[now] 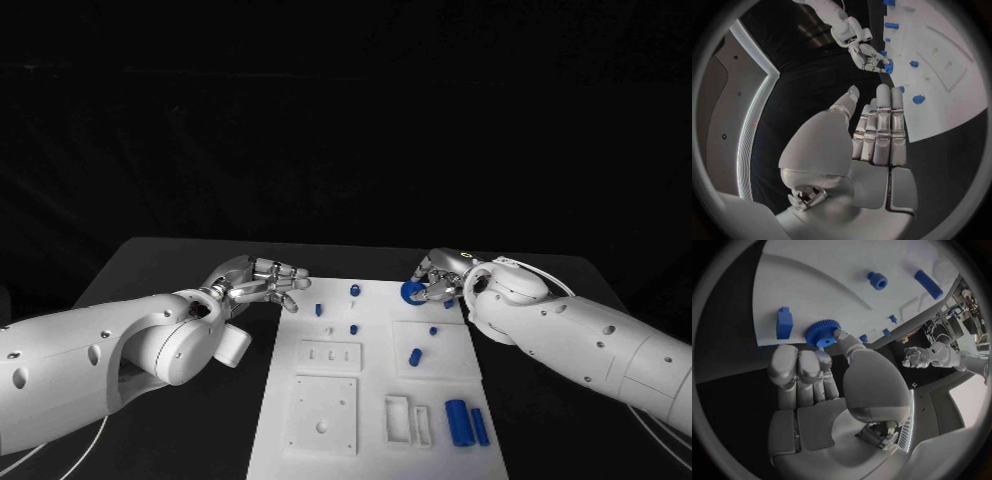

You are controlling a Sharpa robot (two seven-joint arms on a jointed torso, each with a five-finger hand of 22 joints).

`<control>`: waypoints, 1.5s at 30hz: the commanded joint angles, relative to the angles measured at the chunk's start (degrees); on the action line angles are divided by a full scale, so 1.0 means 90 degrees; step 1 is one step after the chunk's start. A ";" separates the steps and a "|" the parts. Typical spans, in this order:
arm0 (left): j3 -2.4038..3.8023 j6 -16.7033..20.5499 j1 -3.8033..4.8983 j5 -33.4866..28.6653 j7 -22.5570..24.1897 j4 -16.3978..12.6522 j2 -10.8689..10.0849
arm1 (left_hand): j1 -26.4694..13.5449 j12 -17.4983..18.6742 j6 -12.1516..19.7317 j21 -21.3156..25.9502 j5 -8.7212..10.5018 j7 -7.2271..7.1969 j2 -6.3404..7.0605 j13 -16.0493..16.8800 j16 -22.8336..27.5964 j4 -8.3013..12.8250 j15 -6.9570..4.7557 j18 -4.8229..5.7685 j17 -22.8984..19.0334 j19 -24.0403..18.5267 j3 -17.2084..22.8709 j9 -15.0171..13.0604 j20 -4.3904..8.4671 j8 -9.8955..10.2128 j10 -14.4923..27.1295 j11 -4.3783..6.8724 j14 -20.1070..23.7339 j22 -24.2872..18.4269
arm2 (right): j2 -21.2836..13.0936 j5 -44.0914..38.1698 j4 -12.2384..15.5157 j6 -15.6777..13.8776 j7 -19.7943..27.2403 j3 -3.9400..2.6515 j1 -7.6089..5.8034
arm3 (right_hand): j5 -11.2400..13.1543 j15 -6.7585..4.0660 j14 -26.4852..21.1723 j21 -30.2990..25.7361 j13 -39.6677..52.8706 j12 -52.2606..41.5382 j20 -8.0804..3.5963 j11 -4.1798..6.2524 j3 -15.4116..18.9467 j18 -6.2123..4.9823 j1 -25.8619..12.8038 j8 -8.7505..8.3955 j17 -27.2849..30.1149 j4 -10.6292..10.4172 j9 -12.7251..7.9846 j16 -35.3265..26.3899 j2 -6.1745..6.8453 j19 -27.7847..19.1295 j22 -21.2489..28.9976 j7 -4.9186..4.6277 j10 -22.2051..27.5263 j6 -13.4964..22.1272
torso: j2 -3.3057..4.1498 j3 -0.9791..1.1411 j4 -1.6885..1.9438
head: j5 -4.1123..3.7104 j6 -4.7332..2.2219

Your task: Assemble the parts on the task board

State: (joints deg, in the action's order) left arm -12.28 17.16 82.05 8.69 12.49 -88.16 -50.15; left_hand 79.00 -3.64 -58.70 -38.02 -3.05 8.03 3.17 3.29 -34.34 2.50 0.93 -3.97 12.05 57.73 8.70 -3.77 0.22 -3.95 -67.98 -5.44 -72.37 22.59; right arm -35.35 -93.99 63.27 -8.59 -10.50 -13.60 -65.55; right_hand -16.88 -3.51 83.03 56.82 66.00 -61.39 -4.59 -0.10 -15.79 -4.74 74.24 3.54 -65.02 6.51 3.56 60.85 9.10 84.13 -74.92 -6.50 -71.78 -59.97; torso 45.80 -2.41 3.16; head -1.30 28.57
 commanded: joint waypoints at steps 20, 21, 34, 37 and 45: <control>-0.0004 -0.0114 0.0010 0.0046 -0.0009 -0.0004 0.0007 | -0.0033 0.0029 0.0042 -0.0003 -0.0019 0.0000 -0.0008 0.0010 0.0002 -0.0001 -0.0005 -0.0038 -0.0009 -0.0036 -0.0036 0.0000 -0.0010 0.0040 0.0054 0.0003 0.0043 -0.0015 | -0.0057 -0.0408 0.0150 0.0123 -0.0106 0.0062 0.0113 | -0.0959 -0.0021 0.0040 0.0179 -0.0009 0.0038 0.0007 0.0012 -0.0430 0.0034 -0.0225 0.0003 -0.0075 0.0499 0.0013 -0.0021 0.0095 -0.0004 -0.0834 0.0019 0.0012 -0.0011 | -0.0005 -0.0001 0.0002 | -0.0020 0.0030; -0.0004 -0.0113 0.0010 0.0046 -0.0010 -0.0005 0.0005 | -0.0033 0.0029 0.0042 -0.0003 -0.0019 0.0000 -0.0008 0.0010 0.0002 -0.0001 -0.0005 -0.0038 -0.0009 -0.0036 -0.0036 0.0000 -0.0010 0.0040 0.0054 0.0003 0.0043 -0.0015 | -0.0059 -0.0430 0.0168 0.0092 -0.0118 0.0063 0.0114 | -0.0997 -0.0028 0.0038 0.0190 -0.0007 0.0035 0.0001 0.0018 -0.0441 0.0037 -0.0239 0.0004 -0.0074 0.0495 0.0014 -0.0026 0.0095 -0.0002 -0.0836 0.0027 0.0007 -0.0045 | -0.0004 -0.0002 0.0004 | -0.0018 0.0026; -0.0004 -0.0102 0.0011 0.0047 -0.0015 -0.0018 -0.0010 | -0.0033 0.0029 0.0042 -0.0003 -0.0019 0.0000 -0.0008 0.0010 0.0002 -0.0001 -0.0005 -0.0038 -0.0009 -0.0036 -0.0036 0.0000 -0.0010 0.0040 0.0054 0.0003 0.0043 -0.0015 | -0.0146 -0.0821 0.0755 -0.0379 -0.0478 0.0065 0.0115 | -0.1021 -0.0103 0.0046 0.0333 0.0030 0.0031 -0.0095 0.0083 -0.0826 0.0103 -0.0349 0.0002 -0.0088 0.0210 0.0016 -0.0095 0.0232 0.0042 -0.0869 0.0106 -0.0052 -0.0317 | -0.0005 -0.0001 0.0005 | 0.0008 0.0017; -0.0004 -0.0099 0.0011 0.0047 -0.0016 -0.0021 -0.0015 | -0.0033 0.0029 0.0042 -0.0003 -0.0019 0.0000 -0.0008 0.0010 0.0002 -0.0001 -0.0005 -0.0038 -0.0009 -0.0036 -0.0036 0.0000 -0.0010 0.0040 0.0054 0.0003 0.0043 -0.0015 | -0.0185 -0.0918 0.0971 -0.0483 -0.0567 0.0060 0.0112 | -0.0992 -0.0106 0.0050 0.0354 0.0034 0.0027 -0.0098 0.0088 -0.0865 0.0106 -0.0347 0.0002 -0.0090 0.0197 0.0017 -0.0094 0.0249 0.0046 -0.0873 0.0109 -0.0062 -0.0329 | -0.0008 -0.0003 -0.0002 | 0.0015 0.0011; -0.0004 -0.0101 0.0011 0.0047 -0.0018 -0.0034 -0.0019 | -0.0033 0.0029 0.0042 -0.0003 -0.0019 0.0000 -0.0008 0.0010 0.0002 -0.0001 -0.0005 -0.0038 -0.0009 -0.0036 -0.0036 0.0000 -0.0010 0.0040 0.0054 0.0003 0.0043 -0.0015 | -0.0236 -0.1081 0.1624 -0.0720 -0.0693 0.0049 0.0105 | -0.0949 -0.0110 0.0050 0.0398 0.0029 0.0041 -0.0103 0.0091 -0.0959 0.0112 -0.0355 0.0002 -0.0089 0.0138 0.0016 -0.0104 0.0302 0.0054 -0.0881 0.0112 -0.0070 -0.0344 | 0.0003 0.0002 0.0003 | 0.0032 -0.0001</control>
State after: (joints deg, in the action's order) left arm -12.35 16.99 82.05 8.92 12.11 -88.26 -50.35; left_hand 79.00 -3.64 -58.73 -38.02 -3.05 8.06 3.17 3.29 -34.34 2.50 0.93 -3.97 12.06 57.73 8.70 -3.76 0.22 -3.95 -67.98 -5.44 -72.37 22.54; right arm -37.54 -101.39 77.04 -13.11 -15.24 -13.13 -64.60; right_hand -25.73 -4.09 83.63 60.02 66.24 -61.04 -5.23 0.40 -24.05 -4.44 71.12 3.38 -65.83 7.83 3.76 60.12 11.14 83.93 -74.90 -5.61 -72.31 -62.68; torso 45.76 -2.42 3.18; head -1.07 28.55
